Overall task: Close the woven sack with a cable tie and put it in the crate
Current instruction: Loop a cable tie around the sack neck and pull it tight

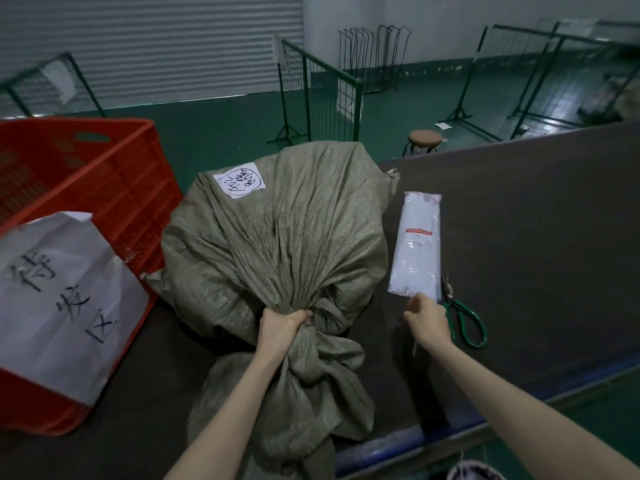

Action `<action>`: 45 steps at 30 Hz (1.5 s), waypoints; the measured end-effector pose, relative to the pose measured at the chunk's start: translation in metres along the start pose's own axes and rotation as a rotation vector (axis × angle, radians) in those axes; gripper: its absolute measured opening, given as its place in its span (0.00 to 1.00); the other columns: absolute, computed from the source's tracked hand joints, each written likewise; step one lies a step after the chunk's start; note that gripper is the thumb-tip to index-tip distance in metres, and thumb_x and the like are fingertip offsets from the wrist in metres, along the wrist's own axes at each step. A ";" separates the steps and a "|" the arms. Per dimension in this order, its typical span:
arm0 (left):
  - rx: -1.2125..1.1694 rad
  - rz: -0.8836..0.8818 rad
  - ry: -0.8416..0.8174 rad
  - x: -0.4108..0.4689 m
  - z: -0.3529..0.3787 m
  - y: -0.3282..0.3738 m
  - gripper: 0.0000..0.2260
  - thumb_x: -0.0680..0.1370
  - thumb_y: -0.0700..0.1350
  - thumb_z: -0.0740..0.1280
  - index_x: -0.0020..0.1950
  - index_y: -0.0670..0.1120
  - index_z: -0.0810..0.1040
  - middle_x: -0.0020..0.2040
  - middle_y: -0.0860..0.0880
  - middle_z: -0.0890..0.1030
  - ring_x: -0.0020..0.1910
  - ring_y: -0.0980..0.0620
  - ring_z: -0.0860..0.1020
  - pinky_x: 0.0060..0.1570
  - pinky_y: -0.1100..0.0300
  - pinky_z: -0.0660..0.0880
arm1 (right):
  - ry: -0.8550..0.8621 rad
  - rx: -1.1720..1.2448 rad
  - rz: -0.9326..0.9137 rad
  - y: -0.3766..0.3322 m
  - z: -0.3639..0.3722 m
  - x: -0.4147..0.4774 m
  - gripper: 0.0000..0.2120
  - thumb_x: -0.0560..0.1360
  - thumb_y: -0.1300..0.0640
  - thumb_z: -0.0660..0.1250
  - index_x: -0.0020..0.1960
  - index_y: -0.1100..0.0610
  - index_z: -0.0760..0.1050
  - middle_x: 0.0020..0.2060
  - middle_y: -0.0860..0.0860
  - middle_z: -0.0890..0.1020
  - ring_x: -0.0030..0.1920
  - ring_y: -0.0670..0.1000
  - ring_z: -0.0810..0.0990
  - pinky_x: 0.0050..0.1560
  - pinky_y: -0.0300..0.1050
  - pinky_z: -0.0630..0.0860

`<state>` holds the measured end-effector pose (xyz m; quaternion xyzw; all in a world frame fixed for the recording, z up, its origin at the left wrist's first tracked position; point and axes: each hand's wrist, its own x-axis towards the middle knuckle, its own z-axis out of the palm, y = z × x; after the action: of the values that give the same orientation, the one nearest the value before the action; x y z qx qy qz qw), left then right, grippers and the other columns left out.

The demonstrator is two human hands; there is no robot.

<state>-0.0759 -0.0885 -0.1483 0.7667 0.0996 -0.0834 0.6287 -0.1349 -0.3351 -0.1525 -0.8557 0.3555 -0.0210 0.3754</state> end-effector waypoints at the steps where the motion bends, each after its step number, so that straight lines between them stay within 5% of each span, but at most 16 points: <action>1: -0.012 -0.003 0.006 -0.001 0.003 0.001 0.27 0.55 0.47 0.75 0.52 0.38 0.82 0.52 0.48 0.83 0.55 0.50 0.80 0.60 0.55 0.74 | -0.009 -0.049 0.027 0.004 -0.004 0.002 0.06 0.70 0.61 0.66 0.47 0.59 0.74 0.49 0.61 0.80 0.51 0.63 0.79 0.43 0.47 0.70; 12: -0.044 -0.023 0.021 -0.004 0.007 0.002 0.25 0.58 0.43 0.72 0.54 0.37 0.80 0.51 0.49 0.82 0.55 0.50 0.80 0.58 0.59 0.72 | -0.066 -0.418 0.044 0.011 0.011 0.011 0.17 0.73 0.64 0.60 0.61 0.64 0.64 0.59 0.64 0.74 0.59 0.65 0.76 0.53 0.53 0.73; 15: -0.052 -0.014 0.008 -0.008 0.006 0.005 0.26 0.58 0.43 0.72 0.55 0.37 0.80 0.51 0.49 0.81 0.55 0.51 0.79 0.57 0.60 0.71 | -0.115 -0.325 0.020 0.009 0.012 0.010 0.15 0.71 0.64 0.61 0.57 0.60 0.67 0.56 0.64 0.77 0.56 0.65 0.77 0.50 0.51 0.72; 18: -0.070 0.000 -0.010 -0.011 0.003 0.007 0.25 0.59 0.43 0.72 0.54 0.38 0.80 0.51 0.49 0.82 0.55 0.50 0.79 0.57 0.60 0.71 | -0.130 -0.143 -0.017 0.003 0.015 0.007 0.04 0.70 0.64 0.62 0.39 0.57 0.74 0.45 0.65 0.82 0.45 0.64 0.81 0.44 0.52 0.78; 20: -0.099 0.005 -0.037 -0.013 0.001 0.008 0.21 0.60 0.40 0.73 0.52 0.41 0.80 0.51 0.48 0.81 0.54 0.51 0.79 0.57 0.61 0.71 | -0.140 0.030 -0.008 -0.002 0.017 0.004 0.12 0.70 0.67 0.60 0.31 0.56 0.75 0.37 0.65 0.82 0.33 0.61 0.80 0.35 0.51 0.80; 24: -0.124 0.020 -0.086 -0.012 -0.004 0.008 0.14 0.68 0.30 0.71 0.44 0.47 0.78 0.46 0.51 0.81 0.45 0.55 0.78 0.45 0.72 0.74 | -0.210 0.214 -0.110 -0.019 0.014 -0.008 0.13 0.70 0.72 0.63 0.36 0.57 0.78 0.34 0.60 0.81 0.26 0.50 0.75 0.26 0.39 0.72; 29: -0.106 0.012 -0.104 -0.014 -0.011 0.008 0.13 0.68 0.31 0.72 0.52 0.36 0.81 0.48 0.46 0.83 0.45 0.56 0.79 0.40 0.77 0.74 | -0.173 0.229 -0.366 -0.046 0.002 -0.030 0.05 0.70 0.66 0.70 0.42 0.59 0.83 0.32 0.53 0.80 0.28 0.41 0.75 0.32 0.27 0.69; 35: -0.136 0.018 -0.142 -0.023 -0.018 0.020 0.11 0.69 0.31 0.71 0.50 0.42 0.81 0.44 0.53 0.82 0.41 0.63 0.78 0.36 0.78 0.72 | -0.165 0.296 -0.637 -0.078 -0.012 -0.059 0.06 0.70 0.62 0.72 0.44 0.54 0.83 0.39 0.48 0.77 0.43 0.46 0.76 0.45 0.29 0.69; 41: -0.155 0.001 -0.173 -0.026 -0.030 0.036 0.09 0.69 0.30 0.70 0.44 0.43 0.81 0.40 0.52 0.82 0.36 0.62 0.80 0.35 0.76 0.73 | -0.284 0.533 -0.659 -0.102 -0.017 -0.085 0.06 0.72 0.64 0.69 0.45 0.56 0.82 0.32 0.54 0.81 0.33 0.45 0.77 0.38 0.37 0.74; 45: -0.195 -0.042 -0.179 -0.026 -0.040 0.045 0.10 0.69 0.31 0.71 0.49 0.37 0.81 0.41 0.48 0.82 0.37 0.58 0.80 0.36 0.74 0.75 | -0.310 0.350 -0.654 -0.103 -0.019 -0.085 0.02 0.71 0.61 0.71 0.41 0.59 0.83 0.27 0.57 0.81 0.29 0.45 0.74 0.33 0.37 0.69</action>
<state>-0.0893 -0.0588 -0.0913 0.6892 0.0668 -0.1544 0.7048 -0.1432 -0.2456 -0.0519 -0.8399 -0.0052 -0.0704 0.5382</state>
